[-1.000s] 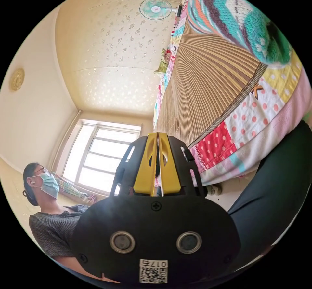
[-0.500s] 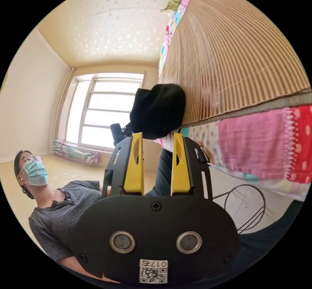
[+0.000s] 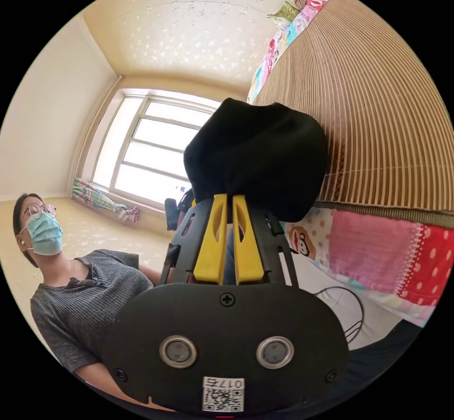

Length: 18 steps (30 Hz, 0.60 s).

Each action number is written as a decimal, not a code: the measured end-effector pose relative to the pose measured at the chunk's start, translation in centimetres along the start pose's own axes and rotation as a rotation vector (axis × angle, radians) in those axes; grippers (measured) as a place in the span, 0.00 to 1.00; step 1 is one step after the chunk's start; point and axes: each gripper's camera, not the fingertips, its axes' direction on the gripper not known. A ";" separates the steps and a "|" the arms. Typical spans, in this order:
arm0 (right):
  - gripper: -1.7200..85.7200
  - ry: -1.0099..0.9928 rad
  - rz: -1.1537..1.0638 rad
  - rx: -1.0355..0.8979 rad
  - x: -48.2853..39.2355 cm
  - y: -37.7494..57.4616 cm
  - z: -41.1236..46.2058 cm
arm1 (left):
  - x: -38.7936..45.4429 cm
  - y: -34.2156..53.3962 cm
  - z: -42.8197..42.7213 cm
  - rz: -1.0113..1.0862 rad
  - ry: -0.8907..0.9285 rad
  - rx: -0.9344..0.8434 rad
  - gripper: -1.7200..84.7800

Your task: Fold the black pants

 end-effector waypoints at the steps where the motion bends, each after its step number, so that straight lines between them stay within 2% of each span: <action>1: 0.04 0.009 -0.008 0.009 -0.1 0.3 -0.1 | -1.4 -0.3 1.0 -0.050 -0.004 -0.079 0.21; 3: 0.04 -0.005 -0.024 0.016 -0.1 0.6 0.0 | -3.1 -0.4 3.6 -0.091 0.047 -0.203 0.20; 5: 0.04 -0.052 -0.065 0.006 -0.3 0.4 0.5 | -4.1 -0.6 7.9 -0.110 0.176 -0.397 0.08; 6: 0.04 -0.088 -0.105 0.005 -0.6 0.2 0.8 | -4.3 -0.6 8.4 -0.129 0.235 -0.409 0.08; 8: 0.04 -0.132 -0.186 0.034 -1.6 -0.3 0.5 | -4.3 -1.5 8.0 -0.165 0.509 -0.368 0.07; 10: 0.04 -0.122 -0.286 0.110 -3.7 -1.6 -1.7 | -3.1 -3.4 5.3 -0.103 0.640 -0.284 0.07; 13: 0.04 -0.067 -0.404 0.253 -6.9 -3.6 -6.0 | -1.7 -8.0 -0.8 0.022 0.735 -0.088 0.07; 14: 0.04 -0.039 -0.392 0.290 -7.3 -4.1 -6.8 | -1.9 -9.8 -2.8 0.045 0.752 0.003 0.07; 16: 0.05 0.176 -0.227 0.391 -7.7 -6.7 -9.1 | -2.8 -12.6 -4.4 0.049 0.684 0.091 0.07; 17: 0.05 0.254 -0.177 0.403 -7.6 -7.5 -9.3 | -3.7 -14.4 -4.2 0.005 0.600 0.089 0.08; 18: 0.05 0.418 -0.073 0.414 -6.8 -9.0 -9.3 | -4.2 -15.1 -3.7 -0.034 0.564 0.072 0.08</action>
